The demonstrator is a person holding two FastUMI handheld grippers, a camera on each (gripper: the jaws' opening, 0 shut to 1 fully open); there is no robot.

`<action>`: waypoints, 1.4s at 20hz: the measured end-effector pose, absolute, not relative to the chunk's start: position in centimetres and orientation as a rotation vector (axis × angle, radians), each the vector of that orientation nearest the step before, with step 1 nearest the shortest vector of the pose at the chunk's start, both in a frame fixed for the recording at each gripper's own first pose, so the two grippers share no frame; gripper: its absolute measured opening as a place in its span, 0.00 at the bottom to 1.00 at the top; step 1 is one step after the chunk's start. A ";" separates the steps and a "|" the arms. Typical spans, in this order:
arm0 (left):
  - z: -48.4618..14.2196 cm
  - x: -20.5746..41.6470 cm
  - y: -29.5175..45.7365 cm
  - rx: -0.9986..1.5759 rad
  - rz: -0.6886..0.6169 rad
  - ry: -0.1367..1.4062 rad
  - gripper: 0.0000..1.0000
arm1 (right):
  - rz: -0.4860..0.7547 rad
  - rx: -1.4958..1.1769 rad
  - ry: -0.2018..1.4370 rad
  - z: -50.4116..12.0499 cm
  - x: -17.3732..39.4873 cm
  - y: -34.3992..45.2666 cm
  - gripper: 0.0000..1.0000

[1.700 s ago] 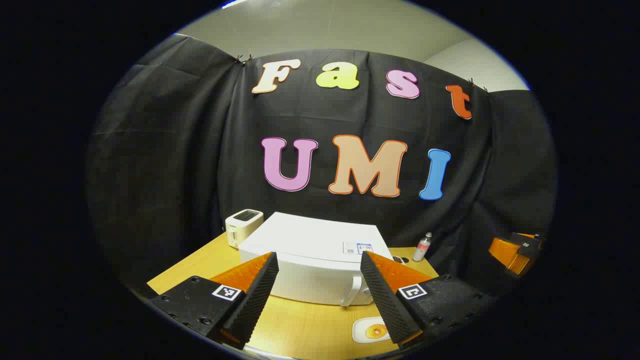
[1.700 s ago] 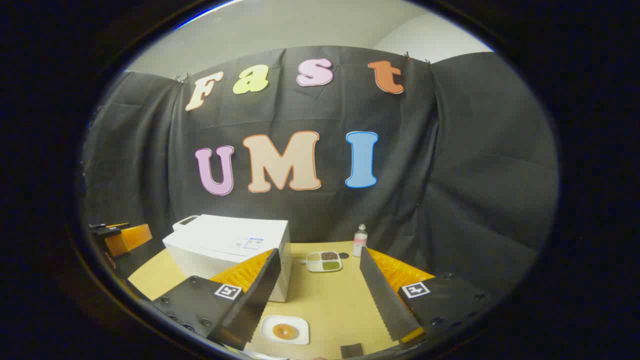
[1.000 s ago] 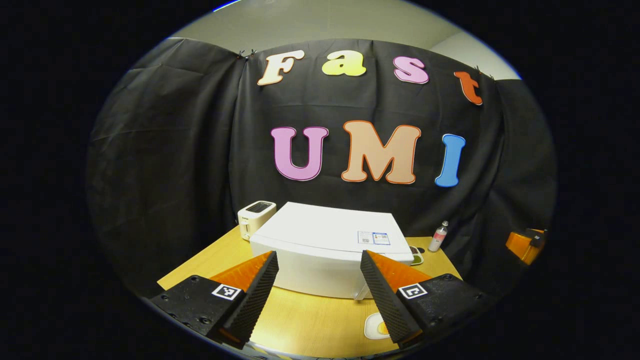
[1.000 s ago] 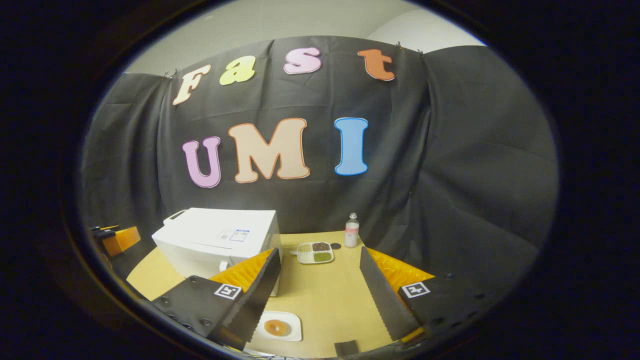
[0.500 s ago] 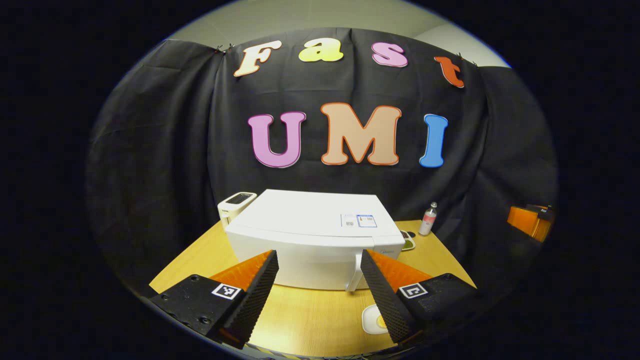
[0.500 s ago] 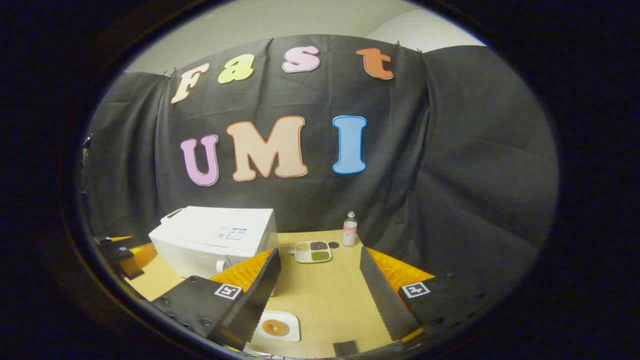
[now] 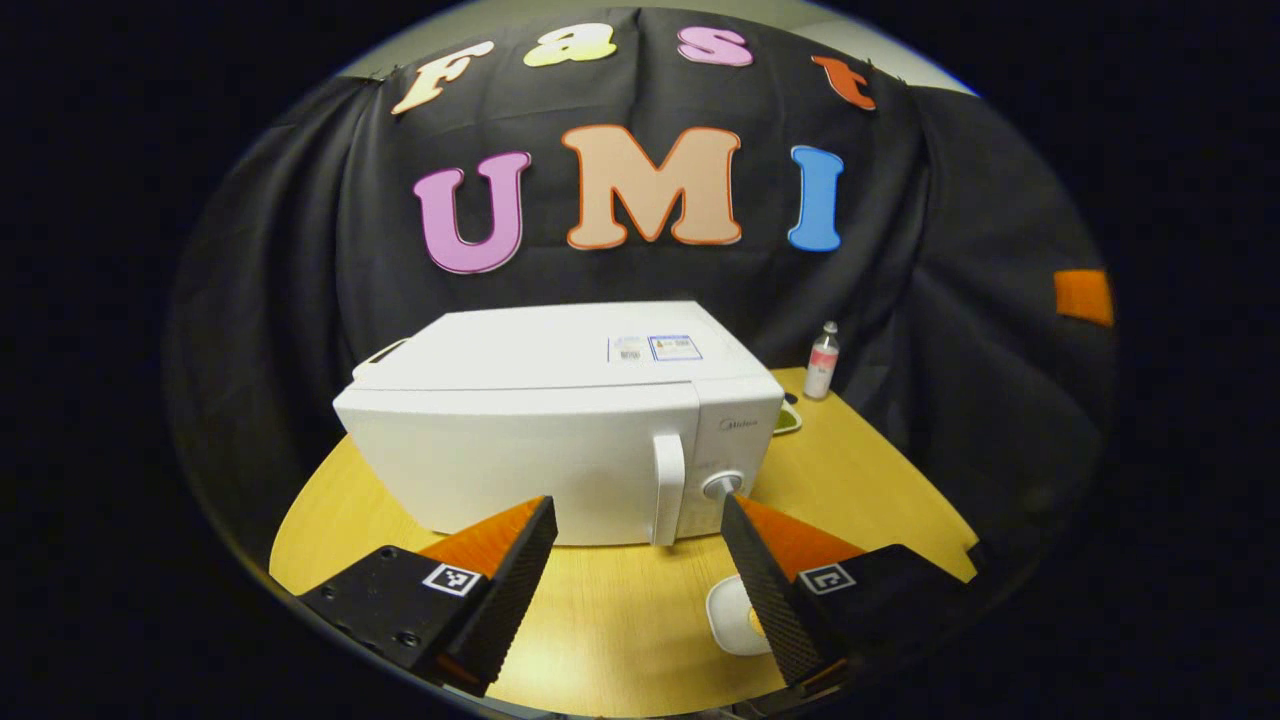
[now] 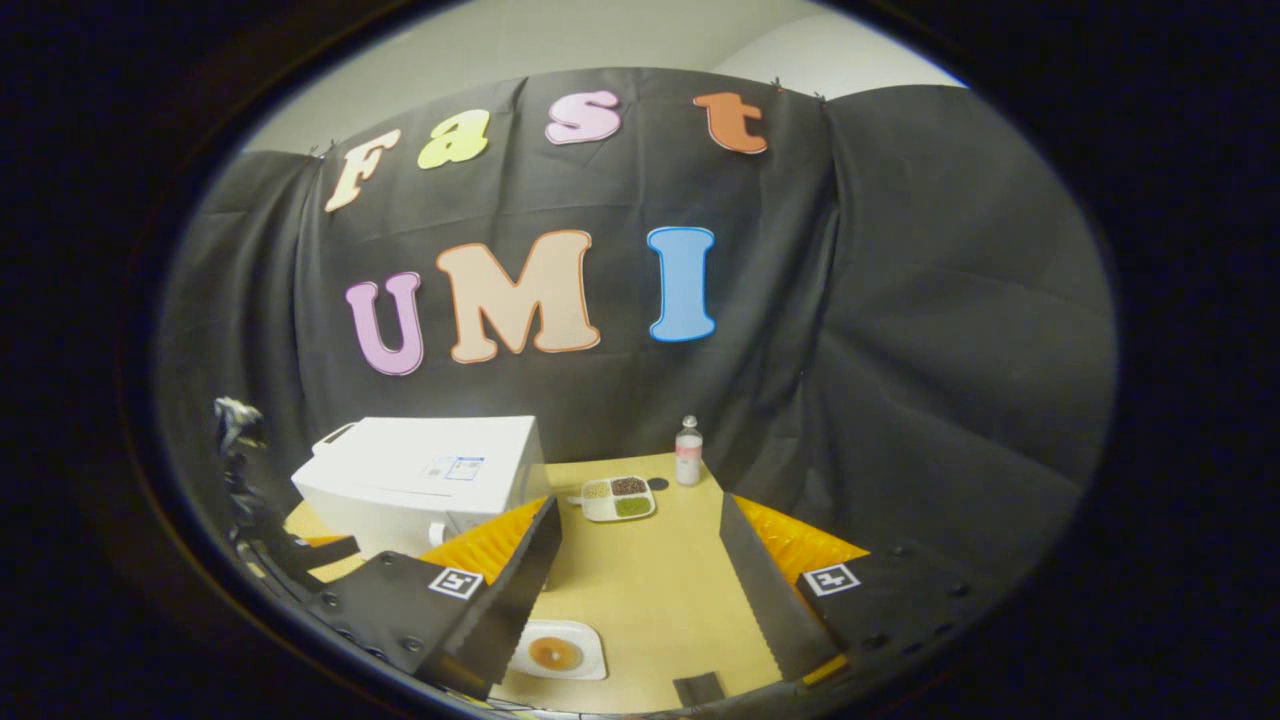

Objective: Open the microwave oven with the left hand, put the food in, and close the microwave oven.

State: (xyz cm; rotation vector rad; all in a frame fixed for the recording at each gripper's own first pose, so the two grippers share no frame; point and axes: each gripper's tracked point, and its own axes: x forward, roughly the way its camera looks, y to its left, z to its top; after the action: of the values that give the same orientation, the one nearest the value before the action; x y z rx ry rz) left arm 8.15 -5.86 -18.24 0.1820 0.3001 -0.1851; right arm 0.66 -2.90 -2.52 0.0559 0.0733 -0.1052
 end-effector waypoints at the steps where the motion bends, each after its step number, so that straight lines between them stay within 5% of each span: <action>1: -19.3 8.9 -6.2 0.191 -0.192 0.312 0.99 | -0.112 0.057 0.073 -2.6 0.5 -2.9 1.00; 13: -27.6 15.2 -7.4 0.175 -0.225 0.431 0.88 | -0.151 0.088 0.158 -4.2 -1.0 -2.5 0.97; 20: -29.7 16.6 -7.7 0.135 -0.223 0.479 0.57 | -0.140 0.076 0.176 -4.3 -1.4 -1.5 0.97; 24: -30.1 16.6 -7.9 0.135 -0.226 0.490 0.27 | -0.130 0.073 0.194 -5.0 -1.4 -0.9 0.97; 28: -30.0 16.7 -7.7 0.177 -0.223 0.474 0.21 | -0.113 0.075 0.196 -5.4 -1.9 -0.3 1.00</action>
State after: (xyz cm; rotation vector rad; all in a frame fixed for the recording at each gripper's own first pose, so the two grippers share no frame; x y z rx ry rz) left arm 16.69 -7.68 -29.96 0.1772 0.4741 -0.2227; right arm -1.92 -0.26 -5.37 0.0752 0.1960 -0.1128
